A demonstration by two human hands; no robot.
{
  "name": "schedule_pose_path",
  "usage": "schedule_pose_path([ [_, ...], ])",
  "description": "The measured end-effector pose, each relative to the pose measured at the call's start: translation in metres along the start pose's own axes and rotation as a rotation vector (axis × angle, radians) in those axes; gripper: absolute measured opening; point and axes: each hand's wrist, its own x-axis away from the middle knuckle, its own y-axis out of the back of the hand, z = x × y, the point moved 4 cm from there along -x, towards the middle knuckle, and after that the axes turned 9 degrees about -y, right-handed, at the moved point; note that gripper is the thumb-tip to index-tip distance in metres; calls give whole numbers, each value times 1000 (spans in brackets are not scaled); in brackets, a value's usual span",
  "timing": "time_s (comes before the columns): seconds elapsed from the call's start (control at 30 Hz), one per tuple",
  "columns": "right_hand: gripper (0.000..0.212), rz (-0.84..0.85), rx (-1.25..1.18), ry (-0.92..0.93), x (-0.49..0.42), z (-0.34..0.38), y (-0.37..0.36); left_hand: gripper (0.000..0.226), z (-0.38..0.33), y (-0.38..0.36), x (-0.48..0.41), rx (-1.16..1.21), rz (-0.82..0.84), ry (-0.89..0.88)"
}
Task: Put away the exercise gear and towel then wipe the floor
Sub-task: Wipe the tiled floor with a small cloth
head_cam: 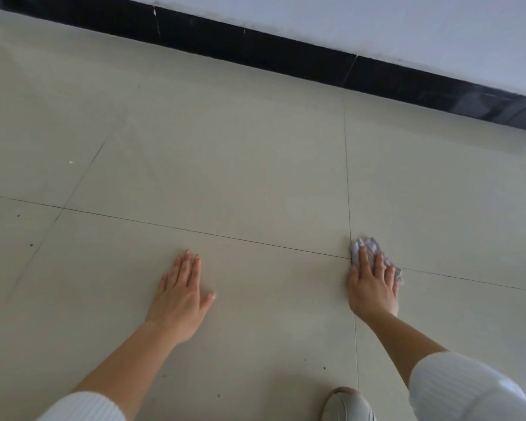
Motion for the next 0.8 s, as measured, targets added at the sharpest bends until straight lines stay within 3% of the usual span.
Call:
schedule_pose_path([
  [0.07, 57, 24, -81, -24, 9, 17, -6, 78, -4, -1, -2, -13, 5, -4],
  [0.13, 57, 51, -96, 67, 24, 41, -15, 76, -6, -1, -2, -29, -6, 8],
  [0.27, 57, 112, 62, 521, 77, 79, -33, 70, -9, -2, -4, 18, -67, 8],
  [0.37, 56, 45, 248, 912, 121, 84, -54, 74, -7, 0, -4, 61, -161, -6],
  [0.43, 57, 42, 375, 1074, 136, 81, -69, 73, -6, 0, -4, 50, -152, -13],
  [0.57, 52, -2, 373, 1307, 131, 77, -66, 66, -2, -1, -6, 44, -132, -16],
  [0.7, 44, 26, 230, 1355, 114, 98, -47, 61, 2, 4, -2, 33, -116, 6],
  [0.8, 46, 63, -73, 1094, 97, 126, -15, 57, 3, 12, -2, 53, -89, 51],
])
